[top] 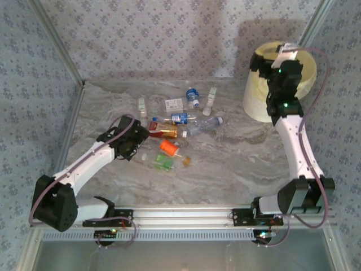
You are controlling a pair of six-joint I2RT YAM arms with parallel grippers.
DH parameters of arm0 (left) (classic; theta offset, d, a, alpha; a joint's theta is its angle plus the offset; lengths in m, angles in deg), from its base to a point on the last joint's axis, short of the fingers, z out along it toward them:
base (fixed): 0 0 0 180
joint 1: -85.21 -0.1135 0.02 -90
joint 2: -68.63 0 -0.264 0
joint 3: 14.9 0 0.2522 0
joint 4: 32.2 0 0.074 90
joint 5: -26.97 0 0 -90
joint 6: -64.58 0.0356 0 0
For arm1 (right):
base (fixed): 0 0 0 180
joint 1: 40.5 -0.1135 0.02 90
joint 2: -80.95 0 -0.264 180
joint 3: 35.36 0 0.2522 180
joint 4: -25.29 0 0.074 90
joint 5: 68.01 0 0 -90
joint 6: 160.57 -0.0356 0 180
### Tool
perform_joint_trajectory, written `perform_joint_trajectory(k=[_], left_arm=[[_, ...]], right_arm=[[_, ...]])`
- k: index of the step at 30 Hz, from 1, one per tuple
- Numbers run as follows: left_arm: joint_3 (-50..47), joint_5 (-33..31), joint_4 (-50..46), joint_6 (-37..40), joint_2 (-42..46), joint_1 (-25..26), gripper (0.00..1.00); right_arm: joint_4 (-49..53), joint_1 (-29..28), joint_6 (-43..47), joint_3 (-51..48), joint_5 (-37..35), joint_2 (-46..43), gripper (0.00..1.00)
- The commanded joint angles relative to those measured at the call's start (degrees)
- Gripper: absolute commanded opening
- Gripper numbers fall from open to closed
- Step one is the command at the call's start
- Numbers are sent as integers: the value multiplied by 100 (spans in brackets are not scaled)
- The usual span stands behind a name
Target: Put the plastic bottles in the bin
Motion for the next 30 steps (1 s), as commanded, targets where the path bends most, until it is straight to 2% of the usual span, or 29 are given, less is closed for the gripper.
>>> perform_joint_trajectory(k=[1, 8, 14, 20, 24, 30], left_arm=[[-156, 315, -414, -1242, -128, 176, 98], [-333, 950, -291, -2009, -425, 637, 98], [-203, 1260, -167, -2324, -890, 849, 97], [-138, 1236, -64, -2589, -1256, 946, 95], [-229, 1222, 281, -2703, -1452, 957, 90], [-165, 966, 432, -2590, -1523, 958, 76]], right_arm=[[-344, -240, -350, -790, 1178, -337, 100], [-78, -867, -241, -1930, 911, -1001, 100], [170, -924, -272, -2154, 753, -1217, 100], [306, -951, -192, -2167, 681, -1305, 100], [368, -959, -169, -2187, 661, -1305, 100], [414, -990, -147, -2211, 680, -1314, 100]])
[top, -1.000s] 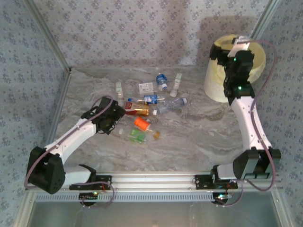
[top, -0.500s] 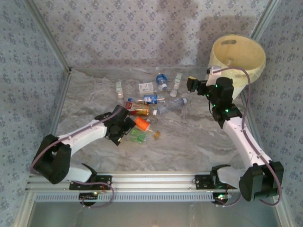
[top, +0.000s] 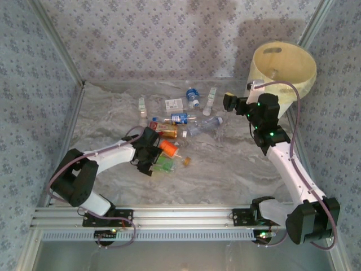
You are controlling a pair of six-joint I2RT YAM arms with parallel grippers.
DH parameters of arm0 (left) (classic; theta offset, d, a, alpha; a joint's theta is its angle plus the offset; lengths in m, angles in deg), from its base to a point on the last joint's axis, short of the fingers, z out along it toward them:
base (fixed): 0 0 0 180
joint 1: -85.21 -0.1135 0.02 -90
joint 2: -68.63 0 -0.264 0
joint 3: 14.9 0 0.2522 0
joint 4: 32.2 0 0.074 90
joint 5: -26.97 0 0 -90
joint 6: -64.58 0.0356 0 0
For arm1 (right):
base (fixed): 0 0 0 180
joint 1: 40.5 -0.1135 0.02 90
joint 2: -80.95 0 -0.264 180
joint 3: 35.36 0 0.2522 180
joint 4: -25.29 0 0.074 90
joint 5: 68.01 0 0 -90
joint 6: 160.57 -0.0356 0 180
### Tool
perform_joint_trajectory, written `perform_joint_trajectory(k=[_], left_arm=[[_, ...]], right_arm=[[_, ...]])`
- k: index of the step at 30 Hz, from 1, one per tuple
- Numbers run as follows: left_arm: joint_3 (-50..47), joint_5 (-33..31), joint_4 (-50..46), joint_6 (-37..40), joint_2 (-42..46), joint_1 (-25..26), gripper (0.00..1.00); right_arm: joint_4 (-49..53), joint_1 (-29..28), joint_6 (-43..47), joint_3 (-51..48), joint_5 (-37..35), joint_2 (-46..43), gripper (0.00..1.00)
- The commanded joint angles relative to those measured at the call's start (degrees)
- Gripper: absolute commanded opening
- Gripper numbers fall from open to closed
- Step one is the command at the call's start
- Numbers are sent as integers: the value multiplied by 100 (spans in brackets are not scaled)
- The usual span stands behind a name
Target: Put the plastic bottles in the bin
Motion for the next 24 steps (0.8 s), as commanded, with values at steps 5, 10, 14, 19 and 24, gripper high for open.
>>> perform_joint_trajectory(k=[5, 10, 14, 19, 24], left_arm=[[17, -335, 194, 96, 63, 41, 66], [-11, -627, 262, 454, 288, 47, 57], [86, -1078, 29, 799, 597, 49, 54], [209, -1737, -232, 1182, 1150, 61, 52], [264, -2250, 192, 2070, 1720, 99, 52]], right_arm=[[83, -65, 56, -83, -111, -99, 100], [45, -88, 65, -88, -78, -99, 100], [-42, -134, 96, -101, 138, -86, 100], [-129, -270, 153, -108, 342, -40, 100], [-167, -439, 51, -105, 811, 87, 100]])
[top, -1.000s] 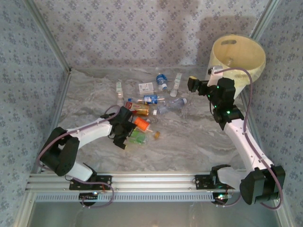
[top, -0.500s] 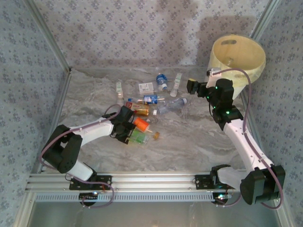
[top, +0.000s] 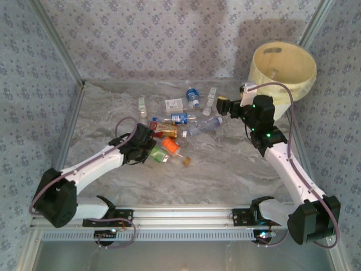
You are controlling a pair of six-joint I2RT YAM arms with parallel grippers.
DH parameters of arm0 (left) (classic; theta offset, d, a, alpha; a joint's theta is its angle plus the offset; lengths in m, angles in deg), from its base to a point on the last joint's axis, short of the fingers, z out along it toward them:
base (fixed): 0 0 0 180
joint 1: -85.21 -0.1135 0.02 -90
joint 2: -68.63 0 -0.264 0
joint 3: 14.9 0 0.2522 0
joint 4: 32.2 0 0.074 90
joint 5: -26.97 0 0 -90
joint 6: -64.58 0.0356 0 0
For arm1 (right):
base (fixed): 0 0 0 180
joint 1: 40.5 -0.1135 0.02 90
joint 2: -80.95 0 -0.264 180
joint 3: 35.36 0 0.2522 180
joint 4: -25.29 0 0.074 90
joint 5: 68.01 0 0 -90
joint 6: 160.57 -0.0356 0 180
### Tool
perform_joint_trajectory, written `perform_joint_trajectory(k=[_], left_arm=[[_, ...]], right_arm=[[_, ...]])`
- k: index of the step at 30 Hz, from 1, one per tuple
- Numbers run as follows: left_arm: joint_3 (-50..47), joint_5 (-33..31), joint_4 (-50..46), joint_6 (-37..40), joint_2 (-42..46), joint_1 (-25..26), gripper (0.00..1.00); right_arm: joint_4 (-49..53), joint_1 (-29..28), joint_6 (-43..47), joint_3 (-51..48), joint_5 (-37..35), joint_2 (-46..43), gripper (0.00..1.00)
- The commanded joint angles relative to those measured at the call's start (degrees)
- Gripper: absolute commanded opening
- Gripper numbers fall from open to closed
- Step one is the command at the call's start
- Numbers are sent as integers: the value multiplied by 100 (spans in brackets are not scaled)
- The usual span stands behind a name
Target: Put the plastic bottles in the bin
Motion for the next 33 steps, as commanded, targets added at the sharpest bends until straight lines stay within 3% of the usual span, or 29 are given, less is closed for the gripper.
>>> perform_joint_trajectory(k=[1, 5, 8, 10, 15, 20, 26, 33], left_arm=[[324, -734, 132, 939, 364, 54, 52], [707, -986, 747, 2249, 486, 44, 53], [1040, -1062, 1028, 2856, 432, 38, 53], [1108, -940, 1446, 3146, 378, 7, 54], [1494, -198, 2066, 3736, 88, -93, 54], [1558, 580, 2365, 3894, -34, -146, 52], [1550, 1296, 2669, 3843, -84, -230, 52], [1580, 1755, 2885, 3738, -213, -262, 52]], right_arm=[[-79, -120, -9, -18, 491, 106, 100], [215, -263, -378, -17, 720, 224, 100], [261, -325, -543, -42, 1648, 355, 100], [380, -439, -464, 0, 2219, 504, 100], [382, -954, -268, 154, 2711, 845, 100], [406, -1391, -85, 551, 3252, 1341, 100], [252, -1763, -112, 955, 2741, 1873, 100], [142, -1912, -232, 1328, 2930, 2334, 100]])
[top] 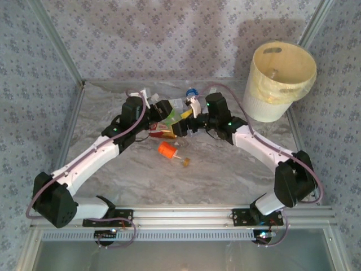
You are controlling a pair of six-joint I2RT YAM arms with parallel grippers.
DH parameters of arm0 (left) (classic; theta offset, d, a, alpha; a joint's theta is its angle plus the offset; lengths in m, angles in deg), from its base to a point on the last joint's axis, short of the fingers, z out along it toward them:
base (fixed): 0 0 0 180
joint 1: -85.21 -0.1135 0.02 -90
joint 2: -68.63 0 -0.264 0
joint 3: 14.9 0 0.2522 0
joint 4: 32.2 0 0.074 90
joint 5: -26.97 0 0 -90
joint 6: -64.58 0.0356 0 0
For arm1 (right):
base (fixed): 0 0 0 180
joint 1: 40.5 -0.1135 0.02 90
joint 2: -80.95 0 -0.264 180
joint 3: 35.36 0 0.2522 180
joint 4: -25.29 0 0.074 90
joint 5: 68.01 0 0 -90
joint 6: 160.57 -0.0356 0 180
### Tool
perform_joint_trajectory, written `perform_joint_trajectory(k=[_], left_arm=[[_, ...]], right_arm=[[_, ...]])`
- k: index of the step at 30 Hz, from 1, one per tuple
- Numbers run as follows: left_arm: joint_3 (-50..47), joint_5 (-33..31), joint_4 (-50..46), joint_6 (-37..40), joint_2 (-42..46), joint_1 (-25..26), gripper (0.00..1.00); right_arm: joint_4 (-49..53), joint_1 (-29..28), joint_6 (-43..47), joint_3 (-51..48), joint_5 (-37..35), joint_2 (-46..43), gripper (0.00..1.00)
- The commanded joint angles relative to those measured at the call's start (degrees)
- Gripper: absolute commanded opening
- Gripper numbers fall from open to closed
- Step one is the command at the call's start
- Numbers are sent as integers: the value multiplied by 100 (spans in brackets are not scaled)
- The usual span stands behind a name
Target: Put the plastic bottles in the bin
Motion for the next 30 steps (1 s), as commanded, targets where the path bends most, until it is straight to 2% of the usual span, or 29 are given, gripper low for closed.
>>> perform_joint_trajectory(k=[1, 8, 14, 15, 16, 18, 19, 24, 30], left_arm=[[189, 384, 345, 4, -96, -56, 52], [178, 499, 427, -78, -133, -93, 52], [146, 613, 500, -147, -150, -152, 55], [139, 620, 498, -173, -146, -163, 58], [139, 614, 470, -195, -143, -173, 66], [148, 518, 256, -250, -110, -217, 89], [166, 432, 60, -280, -87, -246, 97], [48, 192, -782, -597, 93, -458, 98], [-459, -42, -1377, -1118, 464, -473, 98]], right_arm=[[-87, -75, -41, 258, 135, 167, 99], [-51, -91, -118, 549, 265, 327, 88], [-44, -102, -127, 532, 201, 371, 62], [-13, -102, -135, 532, 72, 371, 56], [15, -106, -167, 532, -60, 376, 53], [144, -88, -188, 533, -390, 360, 46], [204, -51, -181, 524, -519, 339, 43], [321, 176, -285, 364, -1131, 175, 36], [341, 475, -347, 3, -1512, -109, 36]])
